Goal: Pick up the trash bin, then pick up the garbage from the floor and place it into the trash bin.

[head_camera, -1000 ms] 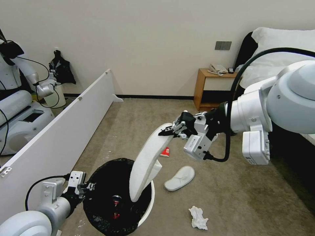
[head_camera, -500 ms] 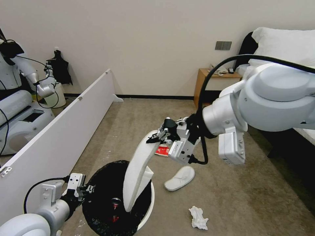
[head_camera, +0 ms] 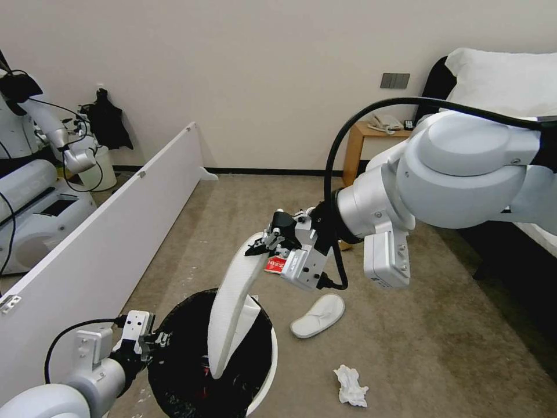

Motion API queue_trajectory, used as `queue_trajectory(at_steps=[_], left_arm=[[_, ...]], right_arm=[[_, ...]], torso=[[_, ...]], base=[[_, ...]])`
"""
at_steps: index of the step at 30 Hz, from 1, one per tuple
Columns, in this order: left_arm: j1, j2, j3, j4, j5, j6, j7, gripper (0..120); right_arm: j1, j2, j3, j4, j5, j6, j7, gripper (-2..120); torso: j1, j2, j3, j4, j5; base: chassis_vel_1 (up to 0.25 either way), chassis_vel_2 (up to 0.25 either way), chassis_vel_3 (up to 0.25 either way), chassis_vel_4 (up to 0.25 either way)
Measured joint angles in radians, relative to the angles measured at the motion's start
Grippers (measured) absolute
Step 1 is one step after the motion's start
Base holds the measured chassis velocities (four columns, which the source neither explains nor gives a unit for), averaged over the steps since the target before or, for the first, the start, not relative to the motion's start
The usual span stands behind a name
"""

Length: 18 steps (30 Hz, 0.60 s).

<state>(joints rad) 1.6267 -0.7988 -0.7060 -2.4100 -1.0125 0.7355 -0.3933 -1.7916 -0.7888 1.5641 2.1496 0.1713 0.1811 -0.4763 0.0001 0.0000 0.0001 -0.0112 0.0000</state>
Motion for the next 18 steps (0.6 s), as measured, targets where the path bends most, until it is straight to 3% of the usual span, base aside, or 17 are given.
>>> queue_trajectory(at_steps=[18], left_arm=[[0.005, 0.003, 0.001, -0.011, 0.001, 0.0, -0.002, 2]], right_arm=[[-0.028, -0.033, 0.014, -0.016, 0.009, -0.006, 0.002, 1]], torso=[[0.0, 0.0, 0.0, 0.0001, 0.0]], base=[[0.0, 0.0, 0.0, 0.0]])
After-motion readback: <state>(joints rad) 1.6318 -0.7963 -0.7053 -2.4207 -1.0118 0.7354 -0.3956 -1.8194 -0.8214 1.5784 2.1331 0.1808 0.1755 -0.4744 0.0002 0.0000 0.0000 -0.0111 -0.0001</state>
